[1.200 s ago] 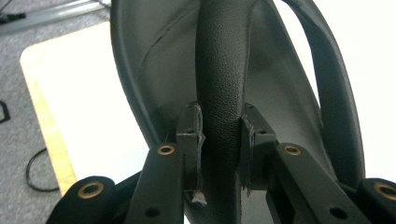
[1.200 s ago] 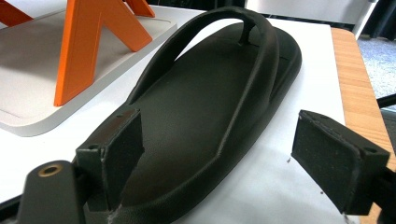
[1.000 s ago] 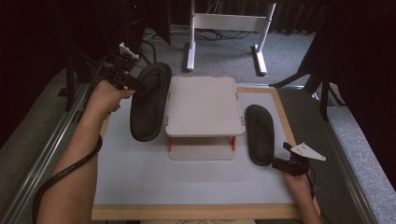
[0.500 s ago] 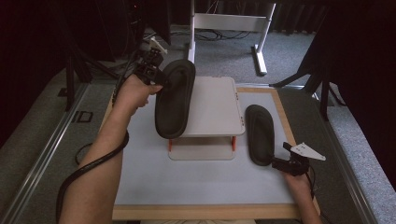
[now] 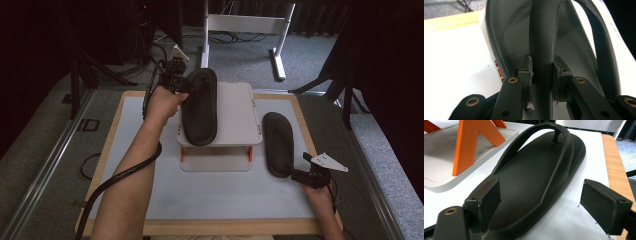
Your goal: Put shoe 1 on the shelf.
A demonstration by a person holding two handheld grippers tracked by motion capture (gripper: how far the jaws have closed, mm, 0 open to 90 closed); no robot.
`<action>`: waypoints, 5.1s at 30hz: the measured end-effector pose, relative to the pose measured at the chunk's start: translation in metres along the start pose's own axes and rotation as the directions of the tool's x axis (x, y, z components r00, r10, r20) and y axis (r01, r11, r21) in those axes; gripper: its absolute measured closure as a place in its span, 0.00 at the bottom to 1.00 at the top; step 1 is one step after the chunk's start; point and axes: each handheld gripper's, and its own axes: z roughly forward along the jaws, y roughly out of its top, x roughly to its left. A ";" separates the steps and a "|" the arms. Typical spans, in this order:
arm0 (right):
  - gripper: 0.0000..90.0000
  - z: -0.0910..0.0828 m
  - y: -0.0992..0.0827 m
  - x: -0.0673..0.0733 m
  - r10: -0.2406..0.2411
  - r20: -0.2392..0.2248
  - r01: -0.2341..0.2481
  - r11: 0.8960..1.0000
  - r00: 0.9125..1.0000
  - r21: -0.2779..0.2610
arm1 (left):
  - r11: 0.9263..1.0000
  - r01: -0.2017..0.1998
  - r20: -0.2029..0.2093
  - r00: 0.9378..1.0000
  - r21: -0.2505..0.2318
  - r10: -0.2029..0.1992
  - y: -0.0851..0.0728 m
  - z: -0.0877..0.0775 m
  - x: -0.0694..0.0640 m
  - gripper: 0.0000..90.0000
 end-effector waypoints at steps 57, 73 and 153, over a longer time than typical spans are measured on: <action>0.18 0.001 0.000 0.000 -0.006 -0.004 0.006 1.000 1.000 0.009 | 0.973 -0.110 0.051 0.991 -0.205 0.123 -0.086 -0.043 0.065 0.62; 0.18 0.000 0.000 0.001 -0.010 -0.007 0.010 1.000 1.000 0.006 | 0.962 -0.068 0.105 0.990 -0.266 0.099 -0.126 -0.016 0.095 0.62; 0.18 0.009 0.003 0.009 -0.053 0.148 0.041 0.996 0.988 0.083 | 0.704 -0.163 -0.157 0.985 -0.691 0.074 -0.312 0.045 0.157 0.01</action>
